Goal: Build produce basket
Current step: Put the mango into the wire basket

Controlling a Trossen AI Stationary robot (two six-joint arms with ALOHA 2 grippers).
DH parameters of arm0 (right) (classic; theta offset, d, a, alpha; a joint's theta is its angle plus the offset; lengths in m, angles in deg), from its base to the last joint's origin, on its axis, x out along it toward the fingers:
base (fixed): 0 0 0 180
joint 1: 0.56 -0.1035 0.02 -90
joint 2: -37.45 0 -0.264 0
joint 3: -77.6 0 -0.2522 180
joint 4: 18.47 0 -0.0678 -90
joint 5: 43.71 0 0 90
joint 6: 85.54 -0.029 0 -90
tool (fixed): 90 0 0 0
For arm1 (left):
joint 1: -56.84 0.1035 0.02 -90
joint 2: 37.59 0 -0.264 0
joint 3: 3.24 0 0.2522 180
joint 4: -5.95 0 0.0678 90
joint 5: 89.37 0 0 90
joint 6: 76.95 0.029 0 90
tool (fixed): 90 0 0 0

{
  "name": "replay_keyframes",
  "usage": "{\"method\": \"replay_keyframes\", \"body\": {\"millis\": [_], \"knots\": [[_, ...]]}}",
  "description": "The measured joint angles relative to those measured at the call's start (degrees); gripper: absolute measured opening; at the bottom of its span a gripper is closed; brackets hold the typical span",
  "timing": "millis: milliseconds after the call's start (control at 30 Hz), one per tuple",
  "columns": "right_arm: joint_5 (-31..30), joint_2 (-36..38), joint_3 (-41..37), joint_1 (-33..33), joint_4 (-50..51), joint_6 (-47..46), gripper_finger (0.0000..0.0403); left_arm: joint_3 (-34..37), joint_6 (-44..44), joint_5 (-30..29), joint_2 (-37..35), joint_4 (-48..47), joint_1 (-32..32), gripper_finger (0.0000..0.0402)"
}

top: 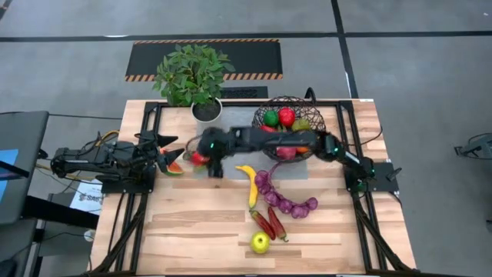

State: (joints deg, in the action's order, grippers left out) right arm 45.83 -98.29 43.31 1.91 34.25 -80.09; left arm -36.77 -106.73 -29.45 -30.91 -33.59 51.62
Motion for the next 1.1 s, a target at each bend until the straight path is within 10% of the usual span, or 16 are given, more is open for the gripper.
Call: {"method": "replay_keyframes", "body": {"millis": [500, 800, 1100], "knots": [[-10.8, 19.5, -9.1, 8.6, 41.1, -6.0, 0.0275, 0.0, 0.0, 0.4, 0.0, -2.7, 0.0, 0.0355], [-25.0, 44.1, -41.7, 8.9, 26.8, -18.0, 0.0276, 0.0, -1.5, 0.4, 0.0, -5.2, 0.0, 0.0355], [-26.7, 58.9, -73.6, 12.0, -1.0, -19.1, 0.0276, 0.0, -1.5, -0.1, 0.0, -5.2, 0.0, 0.0355]]}}
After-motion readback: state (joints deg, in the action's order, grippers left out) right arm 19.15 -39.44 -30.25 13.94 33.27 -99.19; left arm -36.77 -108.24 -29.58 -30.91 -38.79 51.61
